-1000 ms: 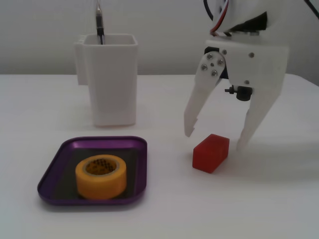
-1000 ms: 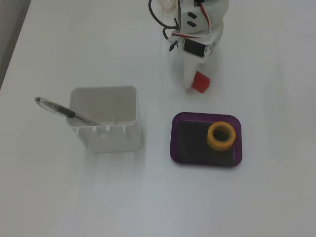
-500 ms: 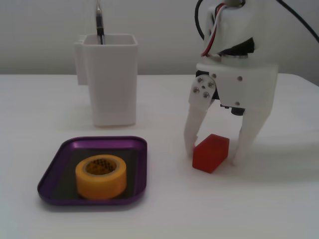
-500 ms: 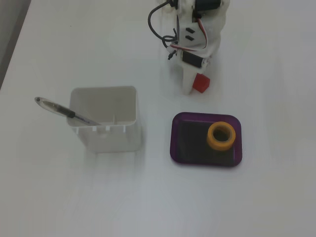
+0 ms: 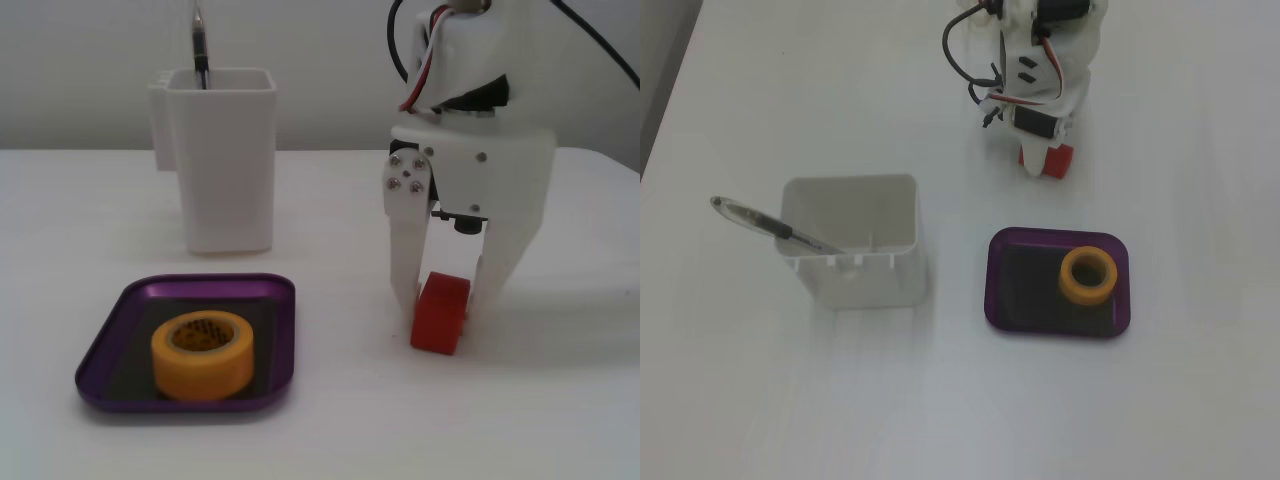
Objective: Pick up the red cube and place it in the box.
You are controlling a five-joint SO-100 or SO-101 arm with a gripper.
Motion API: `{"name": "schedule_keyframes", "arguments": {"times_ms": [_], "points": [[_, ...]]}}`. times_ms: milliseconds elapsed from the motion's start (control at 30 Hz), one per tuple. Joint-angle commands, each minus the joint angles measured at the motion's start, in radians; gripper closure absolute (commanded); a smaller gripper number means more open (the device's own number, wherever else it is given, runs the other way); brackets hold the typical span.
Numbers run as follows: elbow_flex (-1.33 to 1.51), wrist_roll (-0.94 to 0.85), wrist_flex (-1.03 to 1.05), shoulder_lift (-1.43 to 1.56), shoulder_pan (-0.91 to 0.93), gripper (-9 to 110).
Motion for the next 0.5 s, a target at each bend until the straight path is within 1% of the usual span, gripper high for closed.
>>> {"name": "schedule_keyframes", "arguments": {"times_ms": [0, 233, 467], "points": [[-0.021, -0.054, 0.005, 0.130, -0.003, 102], [-0.025, -0.216, -0.017, 0.290, -0.002, 102], [-0.021, -0.364, -0.202, 0.305, 0.002, 102]]}}
